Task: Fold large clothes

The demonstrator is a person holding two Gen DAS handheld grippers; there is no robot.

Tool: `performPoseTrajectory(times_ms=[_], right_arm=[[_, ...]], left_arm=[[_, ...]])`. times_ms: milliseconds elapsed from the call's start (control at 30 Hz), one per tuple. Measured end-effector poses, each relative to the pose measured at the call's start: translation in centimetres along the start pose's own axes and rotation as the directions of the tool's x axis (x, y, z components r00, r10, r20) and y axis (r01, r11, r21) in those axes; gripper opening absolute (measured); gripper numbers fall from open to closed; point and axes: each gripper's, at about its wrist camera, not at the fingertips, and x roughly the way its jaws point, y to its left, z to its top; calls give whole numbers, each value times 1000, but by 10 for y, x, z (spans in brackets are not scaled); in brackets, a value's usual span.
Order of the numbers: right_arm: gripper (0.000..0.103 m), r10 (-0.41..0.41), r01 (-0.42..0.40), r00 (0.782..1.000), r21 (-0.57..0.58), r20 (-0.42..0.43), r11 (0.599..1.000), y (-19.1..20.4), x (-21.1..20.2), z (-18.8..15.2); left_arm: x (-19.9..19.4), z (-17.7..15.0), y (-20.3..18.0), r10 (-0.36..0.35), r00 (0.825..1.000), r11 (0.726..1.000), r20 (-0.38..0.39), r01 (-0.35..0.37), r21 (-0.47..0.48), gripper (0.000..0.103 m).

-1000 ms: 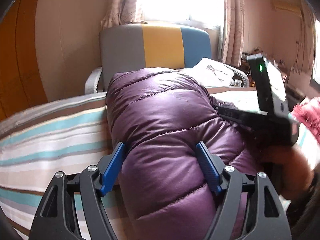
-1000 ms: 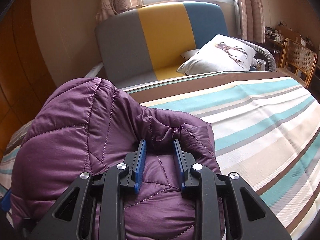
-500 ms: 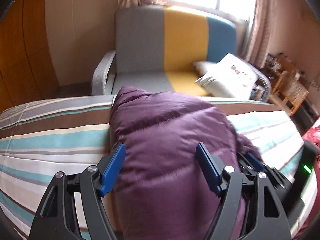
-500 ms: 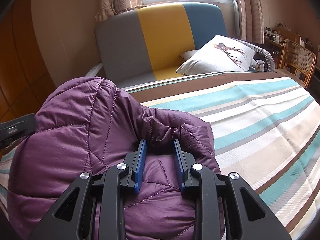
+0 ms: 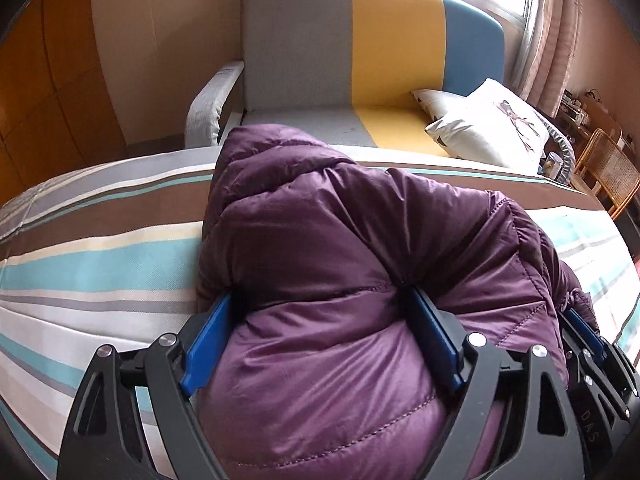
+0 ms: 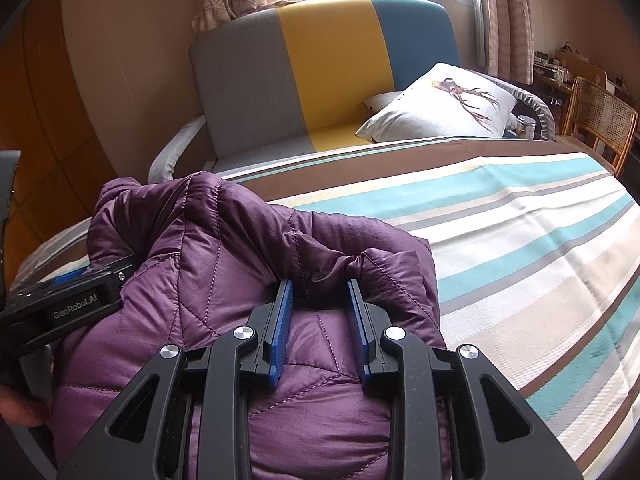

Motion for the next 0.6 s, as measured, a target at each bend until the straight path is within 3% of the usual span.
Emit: performPoseTrajectory(times_ms=[133, 233, 300, 333, 367, 500, 600], right_arm=[[27, 9, -9, 1000, 0, 4, 1000, -1, -1, 0], [28, 37, -37, 999, 11, 12, 999, -5, -5, 3], [42, 84, -85, 995, 17, 49, 996, -9, -19, 2], [60, 91, -92, 994, 14, 60, 996, -10, -25, 3], [69, 90, -91, 993, 6, 82, 996, -11, -35, 2], [73, 57, -54, 996, -38, 74, 998, -16, -60, -4], [82, 83, -85, 996, 64, 23, 994, -40, -60, -13]], left_arm=[[-10, -4, 6, -19, 1000, 1000, 14, 19, -10, 85], [-30, -16, 21, -78, 997, 995, 26, 80, -52, 91], [-43, -26, 33, -119, 992, 988, 43, 123, -89, 94], [-54, -35, 40, -158, 985, 980, 65, 165, -115, 95], [-61, -42, 44, -173, 982, 975, 77, 182, -124, 99], [-85, -73, 53, -199, 971, 972, 128, 213, -100, 101], [-88, -89, 59, -250, 960, 957, 130, 265, -118, 101]])
